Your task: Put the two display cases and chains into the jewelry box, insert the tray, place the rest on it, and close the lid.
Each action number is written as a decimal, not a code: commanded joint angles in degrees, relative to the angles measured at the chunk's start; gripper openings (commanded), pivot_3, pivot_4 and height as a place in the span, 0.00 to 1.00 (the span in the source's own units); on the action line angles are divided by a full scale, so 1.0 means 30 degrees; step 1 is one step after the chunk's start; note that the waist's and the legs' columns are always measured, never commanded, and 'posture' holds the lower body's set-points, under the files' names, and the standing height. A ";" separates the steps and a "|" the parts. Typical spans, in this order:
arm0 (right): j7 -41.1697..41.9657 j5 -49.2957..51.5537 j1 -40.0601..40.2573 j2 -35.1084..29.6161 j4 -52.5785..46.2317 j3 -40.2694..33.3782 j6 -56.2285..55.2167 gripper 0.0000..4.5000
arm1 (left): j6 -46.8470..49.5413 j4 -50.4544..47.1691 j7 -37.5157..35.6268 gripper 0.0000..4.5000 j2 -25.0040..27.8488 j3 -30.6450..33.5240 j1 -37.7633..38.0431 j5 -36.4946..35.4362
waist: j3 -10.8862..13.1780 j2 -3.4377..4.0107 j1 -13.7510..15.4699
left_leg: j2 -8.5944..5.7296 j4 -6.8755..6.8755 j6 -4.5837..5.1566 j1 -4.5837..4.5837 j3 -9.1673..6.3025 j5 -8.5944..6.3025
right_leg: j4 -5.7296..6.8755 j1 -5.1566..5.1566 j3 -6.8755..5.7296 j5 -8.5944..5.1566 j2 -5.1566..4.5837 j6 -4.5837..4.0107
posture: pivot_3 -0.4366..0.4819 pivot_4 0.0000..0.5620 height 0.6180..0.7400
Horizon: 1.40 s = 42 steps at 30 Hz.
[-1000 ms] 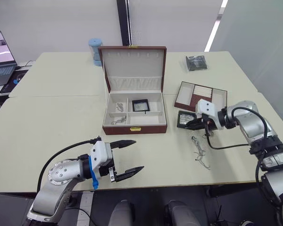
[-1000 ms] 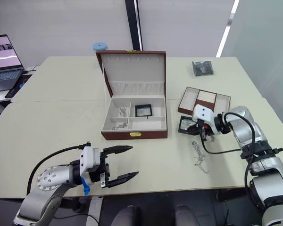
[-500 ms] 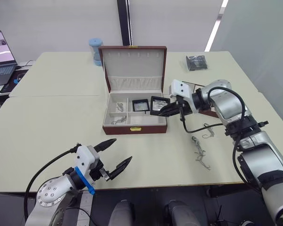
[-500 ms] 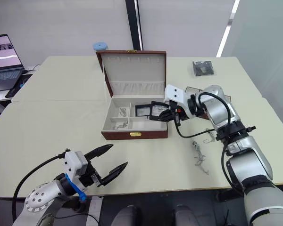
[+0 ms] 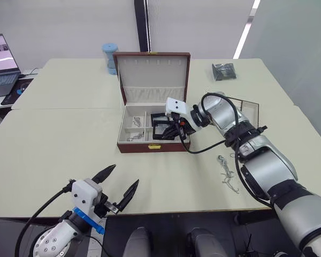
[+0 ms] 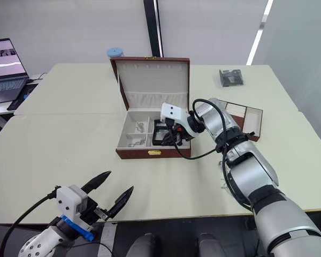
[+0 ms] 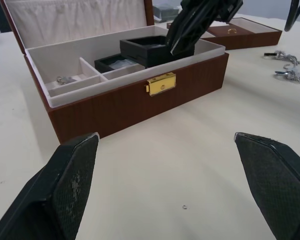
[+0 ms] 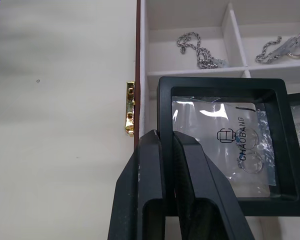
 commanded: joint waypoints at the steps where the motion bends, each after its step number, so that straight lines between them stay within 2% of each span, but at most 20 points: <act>1: 0.0101 -0.0247 -0.0767 0.0289 0.0532 -0.0260 -0.0500 0.00 | -0.0501 -0.0849 0.0411 1.00 -0.0190 0.0157 0.0211 0.0259 | 0.0000 0.0000 -0.0001 | 0.0000 -0.0001 0.0000 -0.0001 0.0000 0.0000 | 0.0000 0.0001 -0.0001 -0.0001 0.0000 -0.0001 | 0.48 0.27 1.00; 9: 0.0166 -0.0555 -0.1058 0.0565 0.1570 -0.0613 -0.0979 0.00 | -0.0437 -0.0935 0.0571 1.00 -0.0342 -0.0174 0.0291 0.0445 | 0.0001 0.0002 -0.0001 | -0.0001 -0.0003 0.0000 -0.0001 0.0010 0.0000 | 0.0000 -0.0005 0.0008 -0.0001 0.0001 -0.0002 | 0.48 0.27 1.00; 11: 0.0135 -0.0577 -0.1092 0.0536 0.1586 -0.0712 -0.1011 0.16 | -0.0435 -0.0907 0.0537 1.00 -0.0317 -0.0199 0.0258 0.0429 | 0.0001 0.0002 -0.0001 | -0.0001 -0.0003 0.0000 -0.0001 0.0009 0.0000 | 0.0000 -0.0005 0.0007 -0.0001 0.0000 -0.0002 | 0.48 0.27 1.00; 20: -0.0251 -0.0421 -0.1247 0.0245 0.1553 -0.1497 -0.0862 0.68 | 0.0244 -0.0896 0.0455 1.00 0.0016 -0.0263 -0.0688 0.0182 | 0.0002 0.0003 0.0002 | 0.0000 -0.0008 -0.0001 -0.0001 0.0011 0.0000 | -0.0002 -0.0006 0.0007 -0.0002 0.0001 -0.0003 | 0.48 0.27 1.00; 24: -0.0470 -0.0304 -0.1312 0.0162 0.1654 -0.1933 -0.0753 0.95 | 0.0601 -0.0884 0.0391 1.00 0.0200 -0.0269 -0.0961 0.0000 | 0.0002 0.0003 0.0001 | 0.0000 -0.0008 0.0000 -0.0002 0.0012 0.0000 | 0.0000 -0.0008 0.0008 -0.0002 0.0002 -0.0003 | 0.48 0.27 1.00; 25: -0.0472 -0.0279 -0.1309 0.0144 0.1644 -0.2028 -0.0732 0.99 | 0.0652 -0.0856 0.0380 1.00 0.0236 -0.0269 -0.1038 -0.0028 | 0.0002 0.0003 0.0001 | 0.0001 -0.0008 0.0000 -0.0001 0.0013 0.0000 | 0.0000 -0.0009 0.0010 -0.0002 0.0002 -0.0003 | 0.48 0.27 1.00; 30: -0.0419 -0.0148 -0.1144 0.0002 0.1386 -0.2529 -0.0532 0.99 | 0.0859 -0.0557 0.0104 1.00 0.0407 -0.0299 -0.1372 -0.0086 | 0.0003 0.0004 0.0002 | 0.0000 -0.0009 0.0000 -0.0001 0.0013 0.0000 | 0.0000 -0.0008 0.0010 -0.0002 0.0002 -0.0003 | 0.48 0.27 1.00; 35: -0.0388 0.1573 -0.0043 -0.0435 -0.0294 -0.4395 -0.0711 0.99 | 0.1173 0.0034 0.0385 1.00 0.0325 0.0224 -0.2071 -0.0268 | 0.0003 0.0004 0.0008 | -0.0001 -0.0009 0.0000 -0.0005 0.0010 0.0000 | -0.0001 -0.0007 0.0006 -0.0002 0.0001 -0.0003 | 0.48 0.27 1.00; 38: -0.0879 0.3317 0.1828 -0.0991 -0.2766 -0.6300 -0.1675 0.99 | 0.2149 0.0458 0.0527 1.00 0.0588 0.1253 -0.2380 -0.1137 | 0.0001 0.0000 0.0021 | -0.0001 -0.0008 0.0000 -0.0007 0.0002 0.0000 | -0.0007 0.0003 -0.0001 -0.0002 0.0001 -0.0002 | 0.48 0.27 1.00; 42: -0.1369 0.5487 0.5228 -0.2481 -0.6627 -0.8412 -0.0450 0.99 | 0.3701 0.1708 0.0141 1.00 0.1769 0.3433 -0.2998 -0.2680 | 0.0001 0.0001 0.0116 | -0.0004 -0.0007 -0.0001 -0.0021 -0.0027 0.0000 | -0.0021 0.0012 -0.0029 -0.0002 0.0000 -0.0001 | 0.48 0.27 1.00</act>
